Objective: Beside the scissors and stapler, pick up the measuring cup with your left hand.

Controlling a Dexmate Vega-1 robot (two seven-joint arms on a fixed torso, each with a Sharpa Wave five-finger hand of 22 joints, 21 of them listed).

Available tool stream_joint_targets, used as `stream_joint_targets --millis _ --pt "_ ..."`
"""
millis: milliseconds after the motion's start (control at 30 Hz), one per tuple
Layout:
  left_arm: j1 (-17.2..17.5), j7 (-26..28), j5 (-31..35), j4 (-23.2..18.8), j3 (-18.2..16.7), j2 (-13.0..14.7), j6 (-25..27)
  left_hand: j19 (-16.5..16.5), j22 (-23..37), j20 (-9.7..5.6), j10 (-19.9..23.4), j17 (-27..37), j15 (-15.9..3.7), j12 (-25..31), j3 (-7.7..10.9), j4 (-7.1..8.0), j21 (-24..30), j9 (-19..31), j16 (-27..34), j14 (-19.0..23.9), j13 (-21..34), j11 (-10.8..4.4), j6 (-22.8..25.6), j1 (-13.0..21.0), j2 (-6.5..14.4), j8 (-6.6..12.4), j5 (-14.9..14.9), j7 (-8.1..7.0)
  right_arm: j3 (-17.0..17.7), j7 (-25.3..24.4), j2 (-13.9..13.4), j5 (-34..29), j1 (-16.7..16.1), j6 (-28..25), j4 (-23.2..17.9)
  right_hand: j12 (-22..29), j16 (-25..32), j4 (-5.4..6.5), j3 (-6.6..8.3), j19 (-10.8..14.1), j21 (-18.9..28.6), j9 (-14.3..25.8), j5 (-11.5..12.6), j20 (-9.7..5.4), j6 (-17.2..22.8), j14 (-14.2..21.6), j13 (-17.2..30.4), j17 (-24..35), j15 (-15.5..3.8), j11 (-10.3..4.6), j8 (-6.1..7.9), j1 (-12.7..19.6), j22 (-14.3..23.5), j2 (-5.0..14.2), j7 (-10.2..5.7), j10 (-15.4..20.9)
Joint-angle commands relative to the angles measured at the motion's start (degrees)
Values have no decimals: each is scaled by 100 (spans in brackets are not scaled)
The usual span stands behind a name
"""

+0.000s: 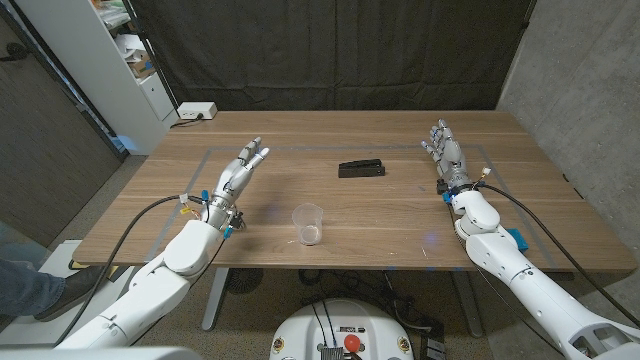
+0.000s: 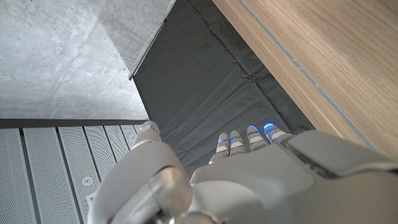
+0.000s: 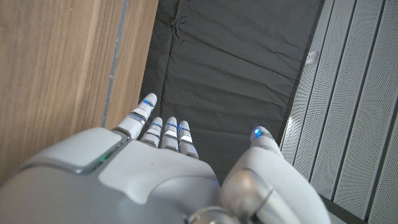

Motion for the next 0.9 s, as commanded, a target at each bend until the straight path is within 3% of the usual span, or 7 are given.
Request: stream_joint_targets --millis 33,900 --pt "128 104 187 -154 -41 14 86 -449 28 30 -47 17 19 -11 8 -30 -7 14 -22 -56 9 -20 -44 90 -8 -3 45 -17 65 36 -3 64 -10 68 33 -3 0 1 -1 -19 27 22 32 -9 22 36 27 -6 22 9 6 36 9 -11 -44 19" --pt "502 173 425 -598 5 121 379 -445 31 49 -35 18 30 -8 3 -93 -2 15 -20 -54 11 9 -35 164 -40 2 72 -12 207 239 -98 250 -148 189 -11 -4 0 -17 -5 -21 29 23 65 -2 24 44 28 -8 27 5 2 63 9 9 -45 27"
